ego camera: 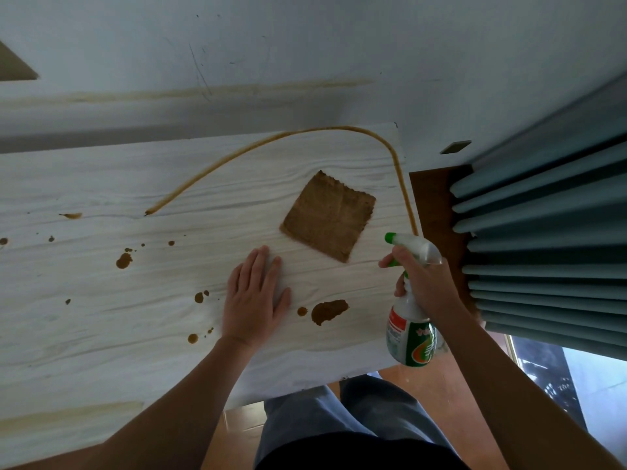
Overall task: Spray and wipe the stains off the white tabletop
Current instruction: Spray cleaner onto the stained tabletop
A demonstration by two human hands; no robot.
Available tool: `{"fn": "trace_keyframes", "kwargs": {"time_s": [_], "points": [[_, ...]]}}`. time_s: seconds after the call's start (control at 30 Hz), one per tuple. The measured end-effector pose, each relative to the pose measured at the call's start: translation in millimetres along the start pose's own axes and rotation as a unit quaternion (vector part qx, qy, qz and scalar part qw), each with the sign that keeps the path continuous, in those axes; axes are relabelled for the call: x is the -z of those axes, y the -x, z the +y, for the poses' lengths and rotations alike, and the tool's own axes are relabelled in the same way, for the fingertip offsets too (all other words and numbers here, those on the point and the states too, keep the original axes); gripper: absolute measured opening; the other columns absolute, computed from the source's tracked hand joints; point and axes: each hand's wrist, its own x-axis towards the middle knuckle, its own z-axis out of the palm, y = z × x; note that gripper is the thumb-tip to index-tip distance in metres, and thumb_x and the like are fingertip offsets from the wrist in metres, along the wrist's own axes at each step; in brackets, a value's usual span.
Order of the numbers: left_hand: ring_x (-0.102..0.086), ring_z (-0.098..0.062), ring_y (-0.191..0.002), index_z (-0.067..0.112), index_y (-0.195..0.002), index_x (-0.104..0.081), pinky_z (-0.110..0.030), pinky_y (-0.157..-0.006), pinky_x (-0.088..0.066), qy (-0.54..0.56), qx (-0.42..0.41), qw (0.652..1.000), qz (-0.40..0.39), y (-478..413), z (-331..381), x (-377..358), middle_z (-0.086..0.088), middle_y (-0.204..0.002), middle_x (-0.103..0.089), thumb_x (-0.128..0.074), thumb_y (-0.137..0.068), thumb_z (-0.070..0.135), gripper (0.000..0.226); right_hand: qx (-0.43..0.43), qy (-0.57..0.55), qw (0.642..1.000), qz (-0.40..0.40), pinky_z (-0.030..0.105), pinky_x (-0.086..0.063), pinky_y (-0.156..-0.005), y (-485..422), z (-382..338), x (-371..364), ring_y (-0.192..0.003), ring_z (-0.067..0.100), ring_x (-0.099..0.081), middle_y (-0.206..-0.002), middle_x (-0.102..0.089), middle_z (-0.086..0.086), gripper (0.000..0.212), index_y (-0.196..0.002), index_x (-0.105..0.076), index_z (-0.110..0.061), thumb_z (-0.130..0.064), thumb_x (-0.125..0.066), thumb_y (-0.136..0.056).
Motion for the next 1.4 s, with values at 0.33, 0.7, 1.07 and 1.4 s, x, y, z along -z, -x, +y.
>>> {"fn": "trace_keyframes", "kwargs": {"time_s": [0.33,0.7,1.07,1.4], "points": [[-0.027,-0.032,-0.155,0.013,-0.157,-0.038,-0.047,-0.126,-0.018,0.005,-0.002,1.0,0.001,-0.2,0.0,1.5,-0.016,-0.167,-0.03,-0.037,-0.103,0.052,0.067,-0.037,-0.085,0.996,0.003,0.033,-0.044,-0.053,-2.8,-11.5,29.8,-0.049,0.018,-0.047,-0.069,-0.061,0.008,0.021,-0.087,-0.061,-0.013,-0.032,-0.061,-0.096],[-0.026,-0.032,-0.156,0.012,-0.157,-0.038,-0.047,-0.126,-0.019,0.004,-0.001,1.0,-0.008,-0.2,0.1,2.8,-0.016,-0.167,-0.029,-0.037,-0.103,0.053,0.068,-0.05,-0.006,0.998,0.023,0.035,-0.046,-0.056,8.6,5.5,54.4,-0.048,0.016,-0.048,-0.073,-0.065,0.009,0.026,-0.093,-0.06,-0.008,-0.034,-0.058,-0.098],[-0.031,-0.034,-0.153,0.012,-0.155,-0.042,-0.048,-0.123,-0.022,0.005,-0.003,1.0,0.005,-1.3,0.5,1.9,-0.017,-0.165,-0.033,-0.036,-0.102,0.053,0.068,-0.036,-0.002,0.998,0.047,0.026,-0.048,-0.049,2.6,-5.5,42.2,-0.046,0.01,-0.05,-0.069,-0.067,0.003,0.018,-0.09,-0.06,-0.016,-0.032,-0.059,-0.099],[-0.031,-0.034,-0.153,0.012,-0.156,-0.04,-0.048,-0.123,-0.021,0.001,-0.004,1.0,0.011,-0.6,0.6,1.0,-0.017,-0.165,-0.034,-0.038,-0.101,0.053,0.068,0.001,0.077,0.997,-0.009,0.018,-0.046,-0.041,-18.0,-10.3,27.9,-0.042,0.009,-0.054,-0.086,-0.077,-0.003,0.018,-0.096,-0.067,-0.019,-0.037,-0.066,-0.093]]}}
